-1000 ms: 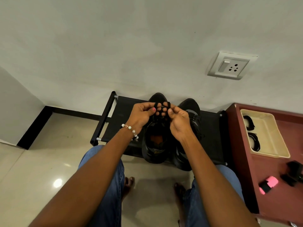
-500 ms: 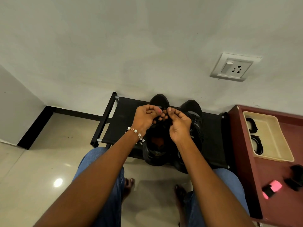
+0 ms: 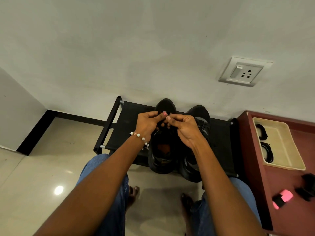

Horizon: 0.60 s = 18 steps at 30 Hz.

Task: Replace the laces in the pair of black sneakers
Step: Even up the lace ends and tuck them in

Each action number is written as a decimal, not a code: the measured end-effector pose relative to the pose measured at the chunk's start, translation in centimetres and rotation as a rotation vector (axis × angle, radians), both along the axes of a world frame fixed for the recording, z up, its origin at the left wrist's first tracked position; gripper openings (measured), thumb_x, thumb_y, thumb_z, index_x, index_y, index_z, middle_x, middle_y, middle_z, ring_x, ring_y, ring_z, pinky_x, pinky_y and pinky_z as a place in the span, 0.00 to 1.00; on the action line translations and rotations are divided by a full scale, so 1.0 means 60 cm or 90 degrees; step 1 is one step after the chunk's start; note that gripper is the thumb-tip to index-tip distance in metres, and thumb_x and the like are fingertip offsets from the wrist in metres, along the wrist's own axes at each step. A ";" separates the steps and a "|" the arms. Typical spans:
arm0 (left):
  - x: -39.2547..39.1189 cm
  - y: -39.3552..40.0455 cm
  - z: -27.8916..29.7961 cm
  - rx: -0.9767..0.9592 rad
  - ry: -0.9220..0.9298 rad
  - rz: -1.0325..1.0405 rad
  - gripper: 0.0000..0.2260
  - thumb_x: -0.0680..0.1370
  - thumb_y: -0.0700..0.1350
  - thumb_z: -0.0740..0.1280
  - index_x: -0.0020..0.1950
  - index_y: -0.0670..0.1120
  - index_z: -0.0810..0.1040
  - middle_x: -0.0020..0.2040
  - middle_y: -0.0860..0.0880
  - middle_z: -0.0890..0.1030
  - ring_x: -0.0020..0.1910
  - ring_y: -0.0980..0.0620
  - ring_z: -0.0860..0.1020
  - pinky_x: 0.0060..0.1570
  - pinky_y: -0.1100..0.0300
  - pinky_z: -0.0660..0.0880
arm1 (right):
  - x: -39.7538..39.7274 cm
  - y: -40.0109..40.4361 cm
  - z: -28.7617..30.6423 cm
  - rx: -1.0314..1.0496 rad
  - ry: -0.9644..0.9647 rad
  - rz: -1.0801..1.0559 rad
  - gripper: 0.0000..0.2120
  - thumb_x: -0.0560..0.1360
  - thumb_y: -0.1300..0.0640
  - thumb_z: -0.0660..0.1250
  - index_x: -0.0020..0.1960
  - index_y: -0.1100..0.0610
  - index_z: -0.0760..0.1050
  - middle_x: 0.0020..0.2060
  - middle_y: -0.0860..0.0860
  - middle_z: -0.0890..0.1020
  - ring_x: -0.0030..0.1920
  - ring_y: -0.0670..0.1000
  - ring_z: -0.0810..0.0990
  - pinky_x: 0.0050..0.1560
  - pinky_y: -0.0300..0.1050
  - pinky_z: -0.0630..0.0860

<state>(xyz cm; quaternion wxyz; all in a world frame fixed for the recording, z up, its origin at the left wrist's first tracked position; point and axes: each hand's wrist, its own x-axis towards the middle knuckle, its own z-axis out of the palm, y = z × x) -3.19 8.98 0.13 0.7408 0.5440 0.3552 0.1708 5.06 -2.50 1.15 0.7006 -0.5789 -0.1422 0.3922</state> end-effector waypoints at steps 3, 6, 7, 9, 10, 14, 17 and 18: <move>0.001 -0.006 0.003 0.012 -0.005 0.010 0.08 0.74 0.42 0.73 0.51 0.42 0.84 0.36 0.45 0.83 0.31 0.55 0.79 0.30 0.66 0.74 | 0.000 0.004 -0.002 -0.002 0.008 -0.055 0.03 0.73 0.67 0.70 0.46 0.64 0.83 0.35 0.58 0.83 0.34 0.50 0.80 0.42 0.41 0.79; 0.003 -0.008 0.001 0.028 -0.018 0.012 0.07 0.74 0.41 0.72 0.52 0.43 0.84 0.36 0.44 0.83 0.32 0.54 0.79 0.31 0.65 0.75 | -0.001 0.008 -0.001 0.005 0.049 -0.083 0.03 0.71 0.65 0.73 0.45 0.64 0.83 0.36 0.59 0.83 0.35 0.52 0.80 0.40 0.41 0.80; 0.003 -0.007 0.001 0.033 -0.017 0.013 0.07 0.75 0.41 0.72 0.52 0.43 0.84 0.36 0.44 0.83 0.32 0.54 0.79 0.31 0.65 0.75 | -0.001 0.009 -0.001 0.008 0.065 -0.093 0.03 0.71 0.65 0.73 0.45 0.64 0.83 0.37 0.58 0.83 0.35 0.52 0.80 0.40 0.41 0.80; 0.002 -0.005 0.002 0.042 -0.014 0.013 0.07 0.74 0.41 0.73 0.51 0.42 0.84 0.38 0.43 0.83 0.33 0.52 0.80 0.32 0.64 0.75 | -0.003 0.012 -0.002 0.017 0.102 -0.120 0.01 0.72 0.66 0.72 0.44 0.63 0.82 0.36 0.57 0.83 0.34 0.51 0.80 0.37 0.40 0.78; 0.002 -0.004 0.002 0.053 -0.014 0.009 0.06 0.73 0.41 0.73 0.50 0.42 0.84 0.39 0.42 0.84 0.34 0.52 0.80 0.33 0.63 0.75 | -0.003 0.015 -0.001 0.021 0.124 -0.138 0.01 0.73 0.66 0.71 0.43 0.63 0.81 0.35 0.56 0.83 0.32 0.51 0.79 0.35 0.40 0.77; 0.002 -0.007 0.006 0.201 0.013 -0.017 0.05 0.70 0.38 0.76 0.44 0.43 0.84 0.39 0.44 0.84 0.34 0.54 0.81 0.33 0.64 0.76 | 0.000 0.022 -0.002 0.014 0.173 -0.200 0.07 0.75 0.67 0.68 0.39 0.62 0.77 0.32 0.54 0.81 0.30 0.50 0.78 0.31 0.41 0.74; 0.004 -0.005 0.008 0.408 0.029 -0.052 0.06 0.69 0.35 0.76 0.45 0.40 0.83 0.41 0.46 0.84 0.38 0.53 0.83 0.42 0.62 0.80 | 0.001 0.027 -0.005 0.003 0.169 -0.222 0.08 0.77 0.66 0.66 0.38 0.62 0.75 0.32 0.55 0.79 0.30 0.50 0.78 0.28 0.40 0.73; 0.004 -0.003 0.008 0.506 0.026 -0.076 0.06 0.69 0.35 0.75 0.45 0.39 0.83 0.42 0.46 0.84 0.40 0.52 0.83 0.45 0.60 0.80 | 0.001 0.028 -0.006 -0.006 0.162 -0.221 0.07 0.77 0.66 0.66 0.40 0.62 0.75 0.33 0.55 0.80 0.31 0.50 0.78 0.28 0.40 0.73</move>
